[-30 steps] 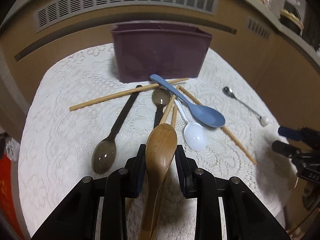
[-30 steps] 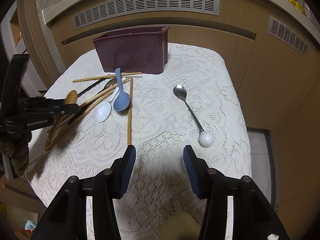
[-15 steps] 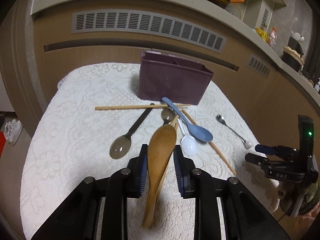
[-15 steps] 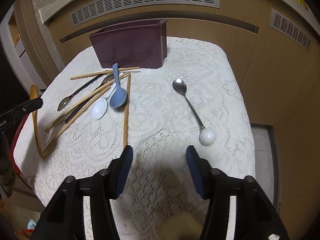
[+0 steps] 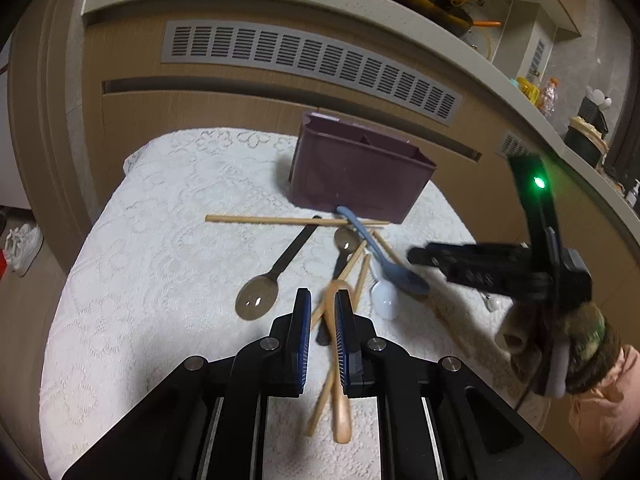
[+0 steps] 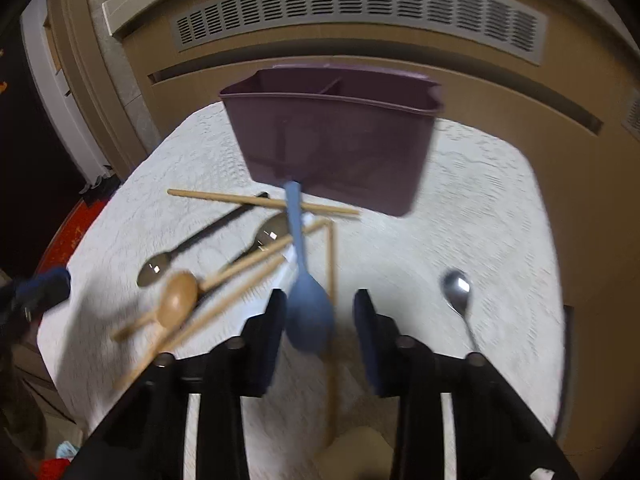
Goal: Organize utensils
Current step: 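Lift the wooden spoon with the left tool while the right tool grasps the blue spoon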
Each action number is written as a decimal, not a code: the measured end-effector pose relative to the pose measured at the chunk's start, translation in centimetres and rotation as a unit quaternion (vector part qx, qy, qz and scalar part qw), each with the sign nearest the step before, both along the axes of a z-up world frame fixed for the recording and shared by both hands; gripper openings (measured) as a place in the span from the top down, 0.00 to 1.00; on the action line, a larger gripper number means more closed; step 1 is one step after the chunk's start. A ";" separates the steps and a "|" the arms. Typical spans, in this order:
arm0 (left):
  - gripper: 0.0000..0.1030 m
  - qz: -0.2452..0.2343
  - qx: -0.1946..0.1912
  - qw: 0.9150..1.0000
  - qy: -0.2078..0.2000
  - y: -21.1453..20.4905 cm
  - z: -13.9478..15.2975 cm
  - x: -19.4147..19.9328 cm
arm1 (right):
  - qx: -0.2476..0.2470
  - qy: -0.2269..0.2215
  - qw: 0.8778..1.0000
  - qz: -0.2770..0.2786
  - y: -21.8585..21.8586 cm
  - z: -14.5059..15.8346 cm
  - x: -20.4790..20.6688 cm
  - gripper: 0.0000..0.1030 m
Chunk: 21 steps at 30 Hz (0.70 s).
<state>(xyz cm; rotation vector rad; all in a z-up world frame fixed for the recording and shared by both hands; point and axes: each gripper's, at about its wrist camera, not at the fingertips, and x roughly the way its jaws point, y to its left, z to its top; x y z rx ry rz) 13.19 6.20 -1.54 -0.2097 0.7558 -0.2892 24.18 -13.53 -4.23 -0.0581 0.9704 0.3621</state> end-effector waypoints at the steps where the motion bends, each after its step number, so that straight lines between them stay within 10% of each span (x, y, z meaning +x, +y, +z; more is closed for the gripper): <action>1: 0.88 0.002 -0.001 1.000 0.007 0.3 -0.3 0.1 | -0.006 0.003 1.000 0.007 1.0 -0.3 1.0 0.81; 9: 0.86 0.005 0.003 0.999 0.052 1.3 -2.2 0.2 | -0.017 0.031 0.999 0.006 3.7 -2.9 5.6 0.83; 16: 0.46 -0.040 0.011 0.997 0.068 -1.2 -3.2 1.4 | -0.012 0.039 0.999 0.025 2.6 -2.0 3.5 0.90; 21: 0.45 -0.078 0.026 0.994 0.069 -4.2 -3.5 2.8 | 0.012 0.037 0.999 0.020 -0.1 -0.6 0.3 0.91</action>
